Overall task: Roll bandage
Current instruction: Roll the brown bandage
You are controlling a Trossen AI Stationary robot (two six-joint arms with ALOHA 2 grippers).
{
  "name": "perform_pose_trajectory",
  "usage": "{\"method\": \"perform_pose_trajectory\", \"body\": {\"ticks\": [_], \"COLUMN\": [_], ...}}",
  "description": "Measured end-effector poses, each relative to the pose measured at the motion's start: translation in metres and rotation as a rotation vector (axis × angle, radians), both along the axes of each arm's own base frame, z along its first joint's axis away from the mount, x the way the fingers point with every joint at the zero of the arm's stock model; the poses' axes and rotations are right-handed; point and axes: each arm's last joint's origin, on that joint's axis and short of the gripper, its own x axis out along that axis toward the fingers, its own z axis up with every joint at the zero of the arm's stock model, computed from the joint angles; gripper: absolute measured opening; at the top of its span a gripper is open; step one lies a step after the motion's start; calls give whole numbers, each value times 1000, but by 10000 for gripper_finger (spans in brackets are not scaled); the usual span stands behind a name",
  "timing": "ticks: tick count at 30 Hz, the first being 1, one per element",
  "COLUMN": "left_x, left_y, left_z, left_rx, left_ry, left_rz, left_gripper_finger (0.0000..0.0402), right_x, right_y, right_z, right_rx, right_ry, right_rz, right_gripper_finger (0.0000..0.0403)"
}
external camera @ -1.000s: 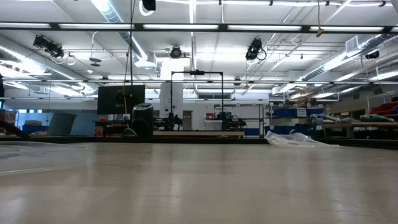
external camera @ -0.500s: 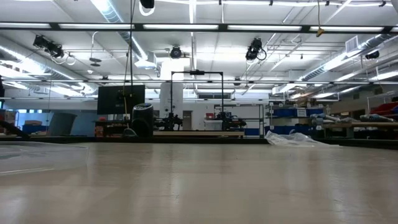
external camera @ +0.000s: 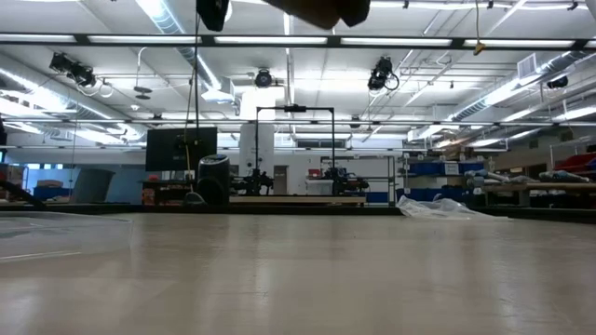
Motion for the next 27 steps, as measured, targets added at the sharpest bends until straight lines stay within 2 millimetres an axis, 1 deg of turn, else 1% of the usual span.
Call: {"method": "perform_pose_trajectory", "body": {"ticks": [4,7,10,14,20,23,27], "left_x": [-3,-5,-7,-10,-15,-17,-18], "left_y": [-6,-10,-16,-25,-38,-40,-42], "left_z": [-8,-12,-15,-17,-17,-20,-24], "left_rx": [21,33,43,68,101,98,85], "left_ry": [77,122,150,164,149,143,146], "left_rz": [-34,-69,-105,-202,-323,-360,-367], "left_gripper_finger": [1,1,1,1,1,1,1], "right_x": [0,-1,-1,-1,-1,0,-1], "right_y": [2,6,9,13,19,21,21], "right_z": [-14,-20,-25,-29,-33,-33,-34], "right_rx": [181,318,445,627,910,995,1049], "right_ry": [-34,-60,-78,-75,-33,-27,-33], "right_rz": [78,138,200,302,471,514,503], "right_gripper_finger": [46,40,35,29,29,36,53]}}
